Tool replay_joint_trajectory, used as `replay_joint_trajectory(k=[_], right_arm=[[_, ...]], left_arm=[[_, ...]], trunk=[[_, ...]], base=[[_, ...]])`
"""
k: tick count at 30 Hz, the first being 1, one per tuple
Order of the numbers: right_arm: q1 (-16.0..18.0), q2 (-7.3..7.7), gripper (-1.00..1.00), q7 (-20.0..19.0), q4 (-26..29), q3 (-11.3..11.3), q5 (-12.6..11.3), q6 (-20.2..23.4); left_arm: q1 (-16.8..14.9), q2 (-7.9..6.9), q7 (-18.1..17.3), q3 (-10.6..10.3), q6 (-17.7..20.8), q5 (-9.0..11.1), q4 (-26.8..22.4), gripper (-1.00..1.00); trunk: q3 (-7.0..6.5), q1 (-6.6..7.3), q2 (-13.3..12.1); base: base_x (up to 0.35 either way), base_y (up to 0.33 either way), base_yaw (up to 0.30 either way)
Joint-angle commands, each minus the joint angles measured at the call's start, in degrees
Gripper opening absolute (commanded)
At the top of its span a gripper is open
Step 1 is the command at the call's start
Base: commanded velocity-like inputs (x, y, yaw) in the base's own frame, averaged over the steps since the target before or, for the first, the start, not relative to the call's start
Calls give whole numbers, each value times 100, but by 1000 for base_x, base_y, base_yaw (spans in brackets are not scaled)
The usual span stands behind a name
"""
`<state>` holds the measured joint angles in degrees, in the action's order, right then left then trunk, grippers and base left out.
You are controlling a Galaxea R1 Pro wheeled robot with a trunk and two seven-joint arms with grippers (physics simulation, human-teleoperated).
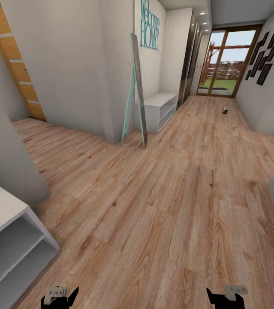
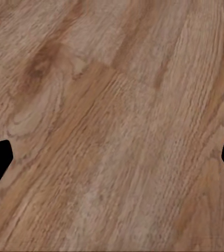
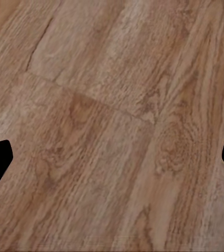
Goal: Pick up the two gym shoes and the two sandals from the corridor floor and place them onto the hallstand (shoe rack) in the corridor, making sure they are on the rack and not on the floor. Arrange them so the two gym shoes are next to each other and the two sandals are next to each other.
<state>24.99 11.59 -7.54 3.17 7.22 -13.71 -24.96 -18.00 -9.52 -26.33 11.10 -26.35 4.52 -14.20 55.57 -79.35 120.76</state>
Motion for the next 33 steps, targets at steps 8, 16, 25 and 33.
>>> replay_joint_trajectory(k=[8, 16, 25, 33], right_arm=[[6, 1, 100, -28, -9, 43, -61, -18], [6, 1, 100, -31, -9, 43, -61, -20], [6, 1, 100, -36, -9, 43, -61, -19], [6, 1, 100, -33, -9, 43, -57, -18]], left_arm=[[-2, -1, -56, 23, 7, 65, 5, 100], [-2, -5, -56, 24, 5, 61, 5, 100], [-2, -2, -56, 24, 7, 58, 5, 100], [-2, 1, -56, 10, 7, 32, 5, 100]], trunk=[[4, -3, 2], [-15, -3, 2], [-52, -3, 2], [-89, -3, 2]], base=[[339, 0, -285], [339, 0, -286], [170, 0, -287], [7, 0, -284]])
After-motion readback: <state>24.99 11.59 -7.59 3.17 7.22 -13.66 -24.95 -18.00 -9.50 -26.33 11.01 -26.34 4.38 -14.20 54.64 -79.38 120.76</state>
